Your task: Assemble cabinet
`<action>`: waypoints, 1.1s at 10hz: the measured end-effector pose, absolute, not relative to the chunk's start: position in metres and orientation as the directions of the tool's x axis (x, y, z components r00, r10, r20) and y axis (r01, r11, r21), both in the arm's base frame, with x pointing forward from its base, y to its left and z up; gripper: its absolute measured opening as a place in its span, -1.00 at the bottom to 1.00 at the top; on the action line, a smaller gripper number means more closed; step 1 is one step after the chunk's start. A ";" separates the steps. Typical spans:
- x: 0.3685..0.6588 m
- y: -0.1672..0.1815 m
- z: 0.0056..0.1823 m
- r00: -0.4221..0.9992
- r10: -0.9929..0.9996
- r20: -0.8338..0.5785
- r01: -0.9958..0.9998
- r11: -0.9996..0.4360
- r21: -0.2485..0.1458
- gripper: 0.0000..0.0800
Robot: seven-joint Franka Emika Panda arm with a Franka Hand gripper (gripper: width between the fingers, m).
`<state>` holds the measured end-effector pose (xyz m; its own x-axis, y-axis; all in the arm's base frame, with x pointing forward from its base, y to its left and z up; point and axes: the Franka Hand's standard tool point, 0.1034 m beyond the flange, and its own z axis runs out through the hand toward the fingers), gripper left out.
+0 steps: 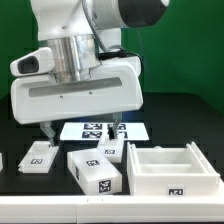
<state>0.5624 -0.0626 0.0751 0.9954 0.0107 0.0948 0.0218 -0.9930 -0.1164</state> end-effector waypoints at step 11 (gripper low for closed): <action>0.539 -0.092 0.066 0.377 0.926 -0.017 0.926 -0.377 0.002 0.99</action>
Offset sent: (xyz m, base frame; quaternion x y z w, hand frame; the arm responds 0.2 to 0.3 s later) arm -0.0125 0.0074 -0.0022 0.0465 -0.0062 -0.3405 0.9391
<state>0.5392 -0.0920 0.0663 0.3767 0.9262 -0.0166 0.9263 -0.3768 0.0016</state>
